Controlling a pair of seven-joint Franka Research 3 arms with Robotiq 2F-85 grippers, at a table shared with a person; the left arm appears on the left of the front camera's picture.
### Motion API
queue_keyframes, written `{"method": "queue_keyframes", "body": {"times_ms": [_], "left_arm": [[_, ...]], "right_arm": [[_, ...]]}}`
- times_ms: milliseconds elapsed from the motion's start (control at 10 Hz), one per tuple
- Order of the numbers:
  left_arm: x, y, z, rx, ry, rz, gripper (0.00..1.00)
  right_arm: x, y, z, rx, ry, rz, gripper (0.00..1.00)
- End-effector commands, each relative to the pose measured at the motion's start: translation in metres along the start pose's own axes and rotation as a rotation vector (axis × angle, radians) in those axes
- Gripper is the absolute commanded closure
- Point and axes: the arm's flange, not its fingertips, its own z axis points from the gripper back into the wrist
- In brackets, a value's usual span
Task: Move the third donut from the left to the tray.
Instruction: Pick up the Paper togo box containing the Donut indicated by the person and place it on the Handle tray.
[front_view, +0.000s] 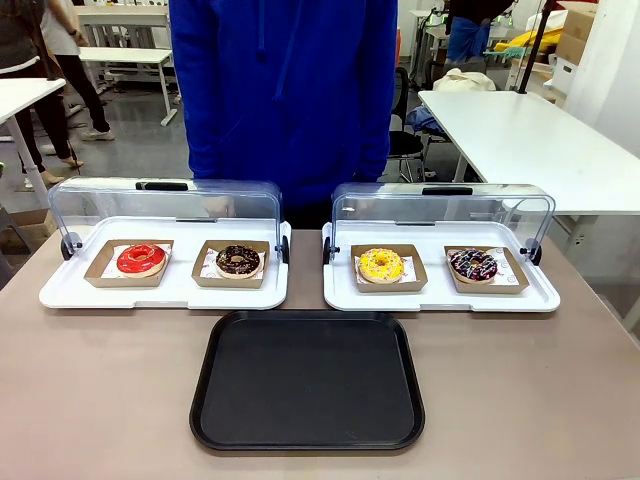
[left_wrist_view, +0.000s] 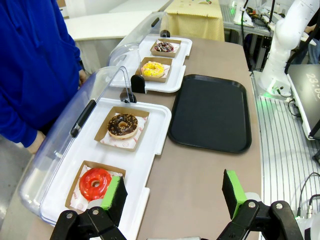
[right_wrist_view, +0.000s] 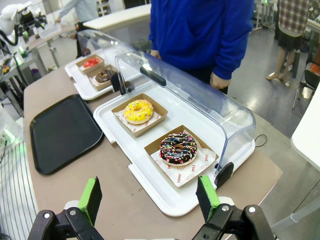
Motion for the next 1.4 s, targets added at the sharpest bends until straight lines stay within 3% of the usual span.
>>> {"method": "queue_keyframes", "body": {"times_ms": [0, 1300], "left_arm": [[0.0016, -0.0007, 0.0018, -0.006, 0.002, -0.011, 0.00], [0.0016, -0.0007, 0.0018, -0.006, 0.002, -0.011, 0.00]], "right_arm": [[0.0029, -0.0020, -0.0012, 0.000, -0.031, 0.006, 0.00], [0.0029, -0.0020, -0.0012, 0.000, -0.031, 0.006, 0.00]]}}
